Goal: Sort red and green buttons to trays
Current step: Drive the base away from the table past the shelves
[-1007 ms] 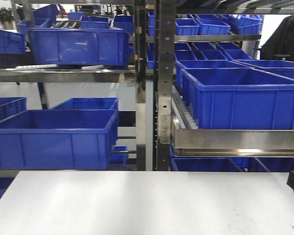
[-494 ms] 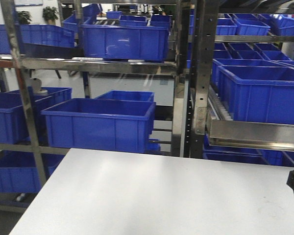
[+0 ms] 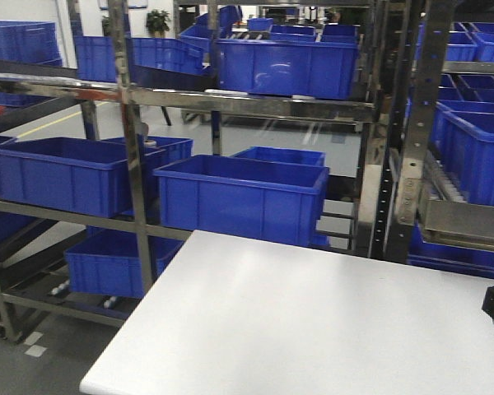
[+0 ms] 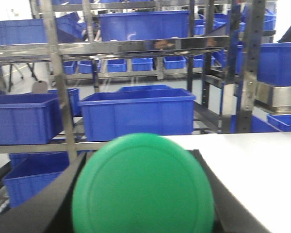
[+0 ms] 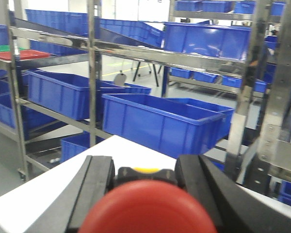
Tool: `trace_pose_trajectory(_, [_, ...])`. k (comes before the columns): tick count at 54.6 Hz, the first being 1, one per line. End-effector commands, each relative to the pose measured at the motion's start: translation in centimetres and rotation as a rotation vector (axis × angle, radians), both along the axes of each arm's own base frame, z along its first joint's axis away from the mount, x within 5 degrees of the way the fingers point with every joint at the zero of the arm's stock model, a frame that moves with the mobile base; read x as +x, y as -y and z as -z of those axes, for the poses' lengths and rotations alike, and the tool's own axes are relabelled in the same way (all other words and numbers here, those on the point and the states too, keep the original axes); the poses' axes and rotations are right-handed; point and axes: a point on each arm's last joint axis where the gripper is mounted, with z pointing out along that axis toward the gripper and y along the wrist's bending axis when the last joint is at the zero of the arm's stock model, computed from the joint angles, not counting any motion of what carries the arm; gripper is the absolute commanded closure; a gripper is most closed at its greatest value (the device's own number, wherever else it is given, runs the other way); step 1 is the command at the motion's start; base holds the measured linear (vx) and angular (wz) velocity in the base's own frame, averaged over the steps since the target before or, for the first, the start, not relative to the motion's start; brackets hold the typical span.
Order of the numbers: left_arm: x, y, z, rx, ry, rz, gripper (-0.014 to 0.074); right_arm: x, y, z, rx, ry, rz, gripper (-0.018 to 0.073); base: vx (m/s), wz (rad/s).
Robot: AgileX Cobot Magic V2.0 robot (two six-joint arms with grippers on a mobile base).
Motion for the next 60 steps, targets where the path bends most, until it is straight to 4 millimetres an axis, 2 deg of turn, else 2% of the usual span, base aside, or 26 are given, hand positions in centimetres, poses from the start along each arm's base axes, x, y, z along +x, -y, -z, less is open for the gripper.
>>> trace_pose_trajectory(1, [-0.26, 0.19, -1.8, -0.049, 0.104, 0.028, 0.0596, -0.33, -0.24, -1.91, 0.027, 0.114, -0.035, 0.0568, -0.05, 0.24])
trace_pose_trajectory(24, [-0.26, 0.19, -1.8, -0.049, 0.104, 0.028, 0.0596, -0.33, -0.24, -1.91, 0.027, 0.114, -0.035, 0.0568, -0.01, 0.35])
trace_pose_trajectory(60, [-0.26, 0.19, -1.8, -0.049, 0.104, 0.028, 0.0596, -0.33, -0.24, -1.91, 0.027, 0.114, -0.035, 0.0568, 0.11, 0.65])
